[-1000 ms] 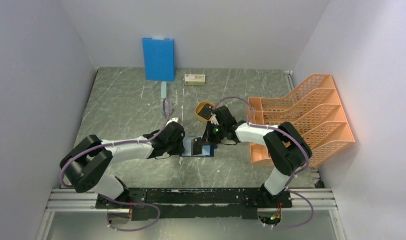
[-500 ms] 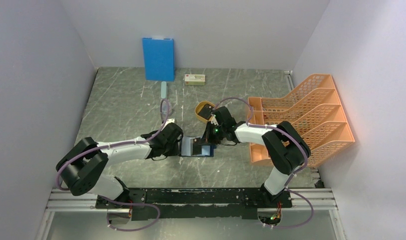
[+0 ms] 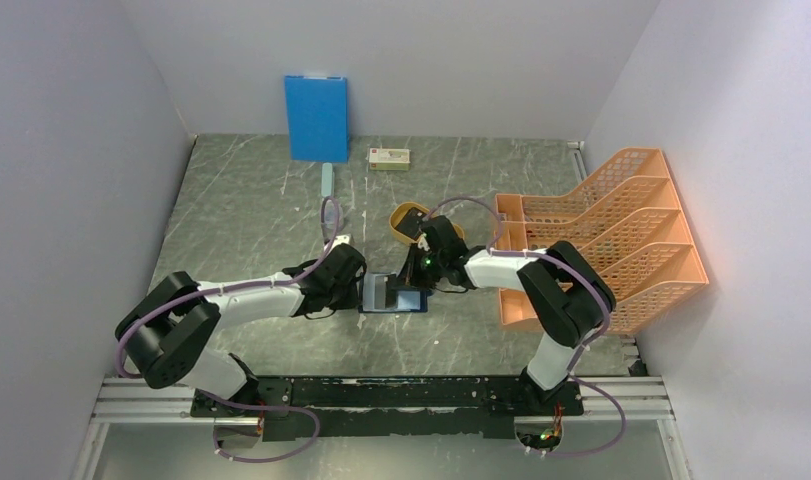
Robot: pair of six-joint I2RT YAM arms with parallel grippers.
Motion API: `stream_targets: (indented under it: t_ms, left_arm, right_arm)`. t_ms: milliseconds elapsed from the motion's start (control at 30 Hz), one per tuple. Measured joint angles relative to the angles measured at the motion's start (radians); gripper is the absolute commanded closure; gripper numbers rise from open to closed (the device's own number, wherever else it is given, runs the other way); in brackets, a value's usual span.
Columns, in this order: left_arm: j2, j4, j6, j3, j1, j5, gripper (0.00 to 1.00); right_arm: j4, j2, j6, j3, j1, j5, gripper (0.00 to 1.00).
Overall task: Put the credit cards into the card holder
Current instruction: Insert the credit card into the card holder.
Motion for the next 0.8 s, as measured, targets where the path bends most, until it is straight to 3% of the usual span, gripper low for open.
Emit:
stream_targets:
  t_ms: [433, 800]
  left_arm:
    - [0.008, 0.021, 0.006, 0.0, 0.003, 0.0, 0.88]
    - [0.013, 0.044, 0.007, -0.002, 0.003, 0.002, 0.88]
  right_arm:
    - [0.055, 0.031, 0.036, 0.006, 0.033, 0.006, 1.0]
    - [0.058, 0.033, 0.059, 0.007, 0.042, -0.004, 0.66]
